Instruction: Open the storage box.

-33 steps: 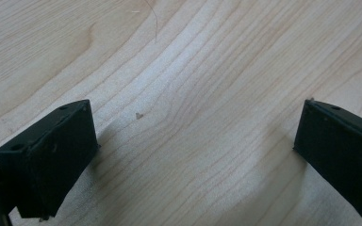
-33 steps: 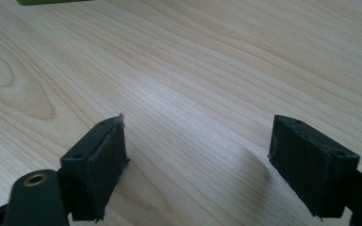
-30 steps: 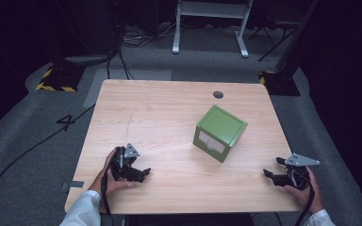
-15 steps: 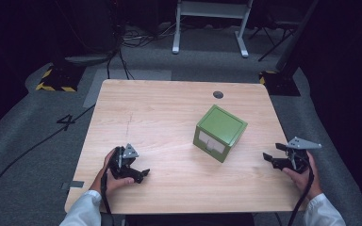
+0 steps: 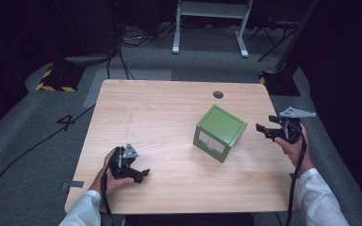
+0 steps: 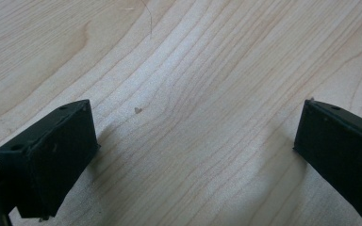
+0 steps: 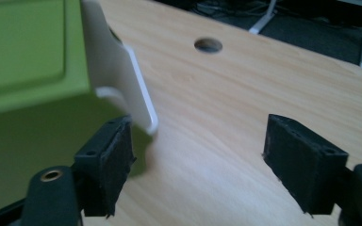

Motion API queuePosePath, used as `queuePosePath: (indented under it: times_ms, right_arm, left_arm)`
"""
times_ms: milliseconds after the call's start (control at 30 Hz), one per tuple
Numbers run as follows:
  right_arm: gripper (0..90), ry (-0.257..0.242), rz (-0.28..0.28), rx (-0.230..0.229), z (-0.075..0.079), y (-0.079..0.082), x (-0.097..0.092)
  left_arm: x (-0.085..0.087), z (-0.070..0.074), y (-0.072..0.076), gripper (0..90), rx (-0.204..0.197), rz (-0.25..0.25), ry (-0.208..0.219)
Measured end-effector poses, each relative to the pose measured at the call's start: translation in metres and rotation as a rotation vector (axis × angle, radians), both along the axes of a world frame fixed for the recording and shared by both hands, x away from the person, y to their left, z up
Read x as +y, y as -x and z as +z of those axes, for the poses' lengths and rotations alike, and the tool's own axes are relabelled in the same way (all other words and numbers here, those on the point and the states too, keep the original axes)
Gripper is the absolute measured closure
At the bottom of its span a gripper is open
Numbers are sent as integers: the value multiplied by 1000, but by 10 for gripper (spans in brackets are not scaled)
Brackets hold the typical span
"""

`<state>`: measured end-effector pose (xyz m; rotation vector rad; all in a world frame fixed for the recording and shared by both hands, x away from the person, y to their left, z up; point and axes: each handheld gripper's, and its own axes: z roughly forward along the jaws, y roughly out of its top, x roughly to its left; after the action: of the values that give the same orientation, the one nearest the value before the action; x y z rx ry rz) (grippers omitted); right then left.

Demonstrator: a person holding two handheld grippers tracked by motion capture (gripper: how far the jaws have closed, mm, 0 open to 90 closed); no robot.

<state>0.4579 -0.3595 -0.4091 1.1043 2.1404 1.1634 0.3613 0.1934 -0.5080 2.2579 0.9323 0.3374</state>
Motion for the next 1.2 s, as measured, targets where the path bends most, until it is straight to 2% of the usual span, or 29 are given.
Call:
queuePosePath:
  times_ms: [67,167,267,433,567,633,700,867,933,1000,1033,1200]
  right_arm:
    - [257,-20,3,-6,4,-6,4]
    - [257,0,9,1,4,-15,12]
    - [263,-16,11,10,4,-21,17]
    - [271,-23,24,18,4,-27,23]
    - [281,-28,7,28,3,-31,26]
    - [280,-48,31,43,2,-33,28]
    - [304,-33,58,38,2,-33,32]
    - [365,-7,66,39,3,-34,37]
    - [401,-33,90,74,3,-34,36]
    - [404,-32,95,81,3,-34,35]
    - [410,-35,110,101,4,-33,35]
    - [438,-43,147,124,4,-28,34]
  left_arm:
    - [0,0,0,0,0,0,0]
    - [0,0,0,0,-1,-1,-1]
    - [0,0,0,1,0,-2,0]
    - [0,0,0,1,0,-4,0]
    - [0,0,0,1,0,-4,0]
    - [0,0,0,1,0,-4,0]
    - [0,0,0,1,0,-4,0]
    - [0,0,0,1,0,-4,0]
    - [0,0,0,1,0,-4,0]
    - [1,0,0,1,0,-7,0]
    - [1,0,0,1,2,-9,0]
    - [1,0,0,1,1,-12,-1]
